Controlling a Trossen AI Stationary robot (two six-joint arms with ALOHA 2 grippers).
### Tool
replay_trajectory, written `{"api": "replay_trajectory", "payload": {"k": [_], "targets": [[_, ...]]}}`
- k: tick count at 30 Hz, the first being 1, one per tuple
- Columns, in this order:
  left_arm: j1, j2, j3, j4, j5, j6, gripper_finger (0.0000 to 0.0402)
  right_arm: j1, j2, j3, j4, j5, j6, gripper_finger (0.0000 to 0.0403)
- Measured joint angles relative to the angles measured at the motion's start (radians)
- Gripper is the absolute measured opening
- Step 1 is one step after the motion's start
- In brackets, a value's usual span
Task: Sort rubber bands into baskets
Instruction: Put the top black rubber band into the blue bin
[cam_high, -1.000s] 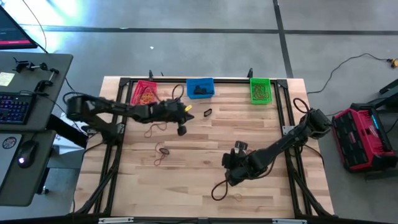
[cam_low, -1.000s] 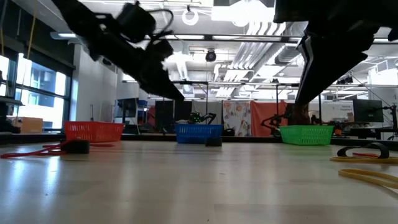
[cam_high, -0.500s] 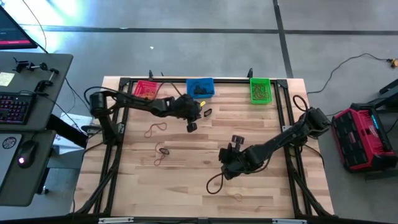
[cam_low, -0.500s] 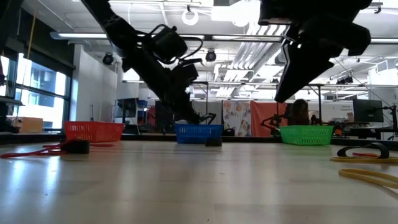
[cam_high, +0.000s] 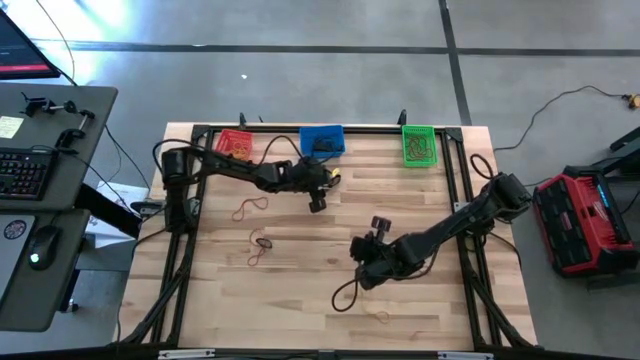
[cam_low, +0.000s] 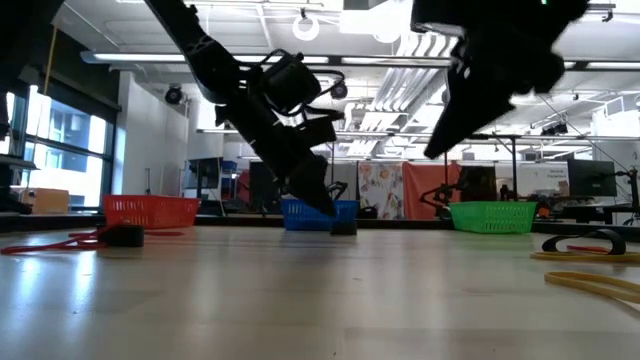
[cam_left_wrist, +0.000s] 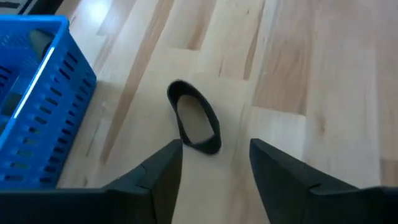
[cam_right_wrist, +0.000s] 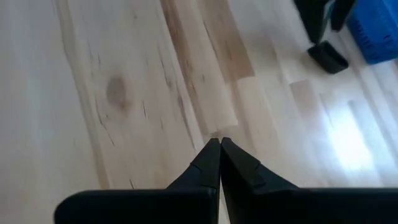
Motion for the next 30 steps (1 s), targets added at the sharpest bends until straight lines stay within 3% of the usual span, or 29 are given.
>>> {"api": "replay_trajectory", "payload": {"k": [10,18,24,30], "targets": [[0.024,0.088,0.065,0.008,0.012,-0.014,0.0193,0.0,-0.002,-0.196,0.321,-0.037,0.019,0.0],[0.04,0.114,0.078,0.023,0.014,-0.039,0.0187,0.014,-0.002,-0.238,0.419,-0.033,0.003,0.0],[0.044,0.114,0.077,0.046,0.014,-0.055,0.0132,0.031,-0.003,-0.238,0.428,-0.017,0.0,0.0],[0.042,0.117,0.077,0.041,0.011,-0.015,0.0038,0.046,-0.003,-0.238,0.437,0.015,0.002,0.0]]}}
